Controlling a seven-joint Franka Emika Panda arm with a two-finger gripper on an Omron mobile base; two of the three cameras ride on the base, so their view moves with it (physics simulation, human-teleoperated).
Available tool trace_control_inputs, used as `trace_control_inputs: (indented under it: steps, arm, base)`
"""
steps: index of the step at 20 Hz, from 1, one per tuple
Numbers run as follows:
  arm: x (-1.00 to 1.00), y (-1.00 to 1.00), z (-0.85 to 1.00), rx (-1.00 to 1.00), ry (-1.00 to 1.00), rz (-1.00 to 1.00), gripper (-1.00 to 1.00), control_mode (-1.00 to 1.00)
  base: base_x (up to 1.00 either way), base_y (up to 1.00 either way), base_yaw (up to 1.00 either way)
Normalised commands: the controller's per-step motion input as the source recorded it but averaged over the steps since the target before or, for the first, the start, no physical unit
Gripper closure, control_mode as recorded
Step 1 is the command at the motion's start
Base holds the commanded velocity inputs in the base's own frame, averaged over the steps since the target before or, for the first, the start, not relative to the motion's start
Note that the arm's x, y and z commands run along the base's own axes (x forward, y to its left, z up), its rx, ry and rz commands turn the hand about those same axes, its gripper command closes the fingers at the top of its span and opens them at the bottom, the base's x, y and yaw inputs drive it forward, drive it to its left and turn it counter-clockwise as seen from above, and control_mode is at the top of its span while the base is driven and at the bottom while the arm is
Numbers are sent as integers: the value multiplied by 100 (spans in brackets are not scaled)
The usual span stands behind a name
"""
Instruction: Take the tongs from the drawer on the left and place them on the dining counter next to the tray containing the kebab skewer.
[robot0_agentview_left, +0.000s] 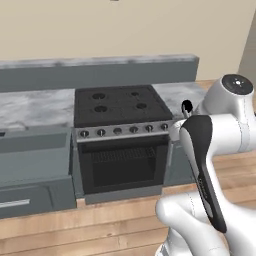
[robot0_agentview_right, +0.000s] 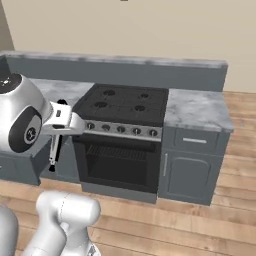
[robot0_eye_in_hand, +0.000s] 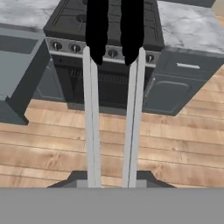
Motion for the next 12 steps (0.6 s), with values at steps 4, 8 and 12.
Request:
trace_control_inputs:
  steps: [4, 8, 12]
  arm:
    - [0, 0, 0, 0, 0, 0, 100, 100]
    - [0, 0, 0, 0, 0, 0, 100, 100]
    - [0, 0, 0, 0, 0, 0, 100, 100]
  base:
    - [0, -98, 0]
    - [0, -100, 0]
    - [0, -100, 0]
